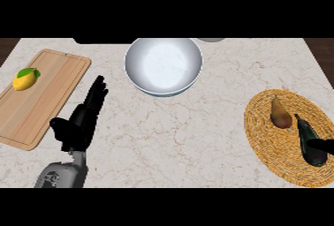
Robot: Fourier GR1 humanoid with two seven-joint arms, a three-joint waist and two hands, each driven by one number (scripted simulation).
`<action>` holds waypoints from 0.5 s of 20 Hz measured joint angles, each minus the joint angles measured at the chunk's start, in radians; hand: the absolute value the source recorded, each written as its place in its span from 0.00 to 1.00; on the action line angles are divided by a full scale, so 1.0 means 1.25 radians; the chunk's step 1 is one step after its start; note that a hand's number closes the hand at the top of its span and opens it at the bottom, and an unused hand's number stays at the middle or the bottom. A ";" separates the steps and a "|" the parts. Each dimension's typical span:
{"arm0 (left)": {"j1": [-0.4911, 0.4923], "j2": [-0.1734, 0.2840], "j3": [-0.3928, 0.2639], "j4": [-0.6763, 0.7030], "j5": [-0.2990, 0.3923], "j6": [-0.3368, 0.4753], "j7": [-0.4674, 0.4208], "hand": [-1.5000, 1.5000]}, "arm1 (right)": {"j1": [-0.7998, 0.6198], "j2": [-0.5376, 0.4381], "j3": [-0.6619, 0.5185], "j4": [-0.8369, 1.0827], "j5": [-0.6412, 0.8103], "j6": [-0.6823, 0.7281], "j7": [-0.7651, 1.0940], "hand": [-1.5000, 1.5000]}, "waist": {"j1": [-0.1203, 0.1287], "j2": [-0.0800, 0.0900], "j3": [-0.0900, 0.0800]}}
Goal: Pick the eggplant from the placemat and place it in the bowl
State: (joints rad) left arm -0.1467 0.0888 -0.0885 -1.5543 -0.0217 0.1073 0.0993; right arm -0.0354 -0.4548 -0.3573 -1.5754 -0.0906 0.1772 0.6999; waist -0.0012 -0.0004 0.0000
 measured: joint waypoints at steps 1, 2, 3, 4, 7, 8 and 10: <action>-0.005 -0.001 0.004 -0.004 0.001 -0.002 0.005 0.50 | 0.006 0.012 0.001 0.000 0.005 -0.002 -0.009 0.00 | 0.000 0.000 0.000; 0.001 -0.005 0.002 -0.002 -0.003 -0.003 0.000 0.50 | 0.008 0.016 -0.003 0.002 0.004 0.002 -0.009 0.00 | 0.000 0.000 0.000; 0.001 -0.004 0.007 -0.003 -0.001 -0.006 0.002 0.50 | 0.001 0.021 -0.005 0.021 0.009 0.001 -0.021 0.00 | 0.000 0.000 0.000; 0.007 -0.012 0.002 0.000 -0.011 0.002 -0.004 0.50 | 0.022 0.032 -0.007 0.007 0.009 0.001 -0.029 0.00 | -0.001 0.000 0.000; 0.005 -0.017 0.007 0.016 -0.016 -0.004 -0.014 0.50 | 0.023 0.047 -0.011 0.028 0.023 0.002 -0.057 0.00 | 0.000 0.000 0.000; 0.010 -0.015 0.009 0.006 -0.014 -0.008 -0.011 0.50 | 0.011 0.051 -0.009 0.059 0.036 -0.003 -0.079 0.00 | 0.001 0.000 0.000; 0.013 -0.013 0.014 0.005 -0.014 -0.015 -0.014 0.50 | 0.018 0.061 -0.004 0.065 0.051 -0.003 -0.092 0.00 | 0.001 0.000 0.000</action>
State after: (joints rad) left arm -0.1305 0.0726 -0.0709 -1.5485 -0.0396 0.0884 0.0821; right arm -0.0123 -0.3787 -0.3617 -1.4942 -0.0268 0.1735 0.5849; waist -0.0005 -0.0002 0.0001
